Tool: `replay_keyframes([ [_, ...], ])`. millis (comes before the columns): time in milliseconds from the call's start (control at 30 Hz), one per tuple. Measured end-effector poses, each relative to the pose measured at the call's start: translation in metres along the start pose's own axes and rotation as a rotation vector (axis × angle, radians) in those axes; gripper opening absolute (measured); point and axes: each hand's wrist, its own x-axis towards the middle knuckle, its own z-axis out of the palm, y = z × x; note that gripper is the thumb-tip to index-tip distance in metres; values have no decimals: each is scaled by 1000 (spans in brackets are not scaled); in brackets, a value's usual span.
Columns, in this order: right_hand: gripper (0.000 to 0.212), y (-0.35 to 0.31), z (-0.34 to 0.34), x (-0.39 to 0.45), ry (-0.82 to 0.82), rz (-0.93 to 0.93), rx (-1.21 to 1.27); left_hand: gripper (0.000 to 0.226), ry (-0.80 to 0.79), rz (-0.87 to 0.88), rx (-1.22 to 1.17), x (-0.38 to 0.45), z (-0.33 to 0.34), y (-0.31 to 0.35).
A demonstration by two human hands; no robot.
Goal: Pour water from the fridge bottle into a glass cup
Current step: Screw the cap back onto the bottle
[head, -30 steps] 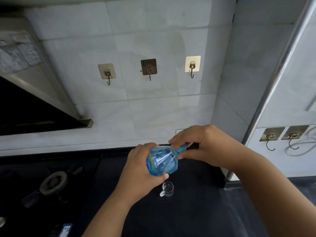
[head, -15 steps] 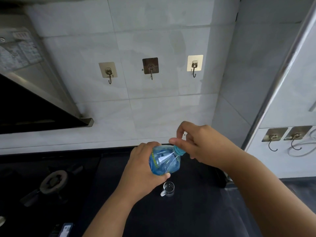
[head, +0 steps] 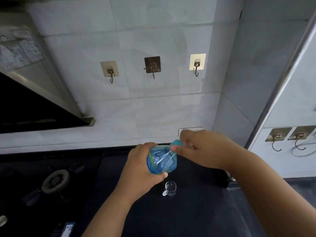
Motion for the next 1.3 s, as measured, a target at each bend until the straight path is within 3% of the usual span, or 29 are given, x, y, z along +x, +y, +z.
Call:
replay_keyframes([
  [67, 31, 1, 0, 0, -2, -115, 140, 73, -17, 13, -23, 0, 0, 1],
  [133, 22, 1, 3, 4, -11, -190, 198, 71, -5, 15, -49, 0, 2, 2],
  [233, 27, -1, 12, 10, 33, -183, 201, 67, 37, -17, -82, 1, 5, 2],
  [400, 38, 1, 23, 16, 27, -58, 194, 72, 63, -28, 70, 2, 9, -4],
  [533, 47, 1, 35, 16, -13, 28, 167, 79, 10, -41, 108, -1, 11, -13],
  [733, 37, 5, 41, 12, 156, -221, 160, 74, 24, -61, -111, -3, 7, -13],
  [867, 56, -2, 43, 12, 188, -18, 285, 78, 75, -31, -4, 0, 6, -9],
  [967, 69, -8, 44, 14, 207, 137, 64, 81, 58, -20, 84, 0, 3, -8],
  [1167, 41, 1, 55, 18, 492, -251, 74, 72, 29, -42, -80, -3, 0, -8],
  [1233, 49, -6, 61, 21, 546, -134, 100, 71, 33, -42, -68, -3, 4, -6],
  [1300, 63, -16, 55, 24, 364, 171, 171, 73, 71, -39, 17, -3, 9, -8],
])
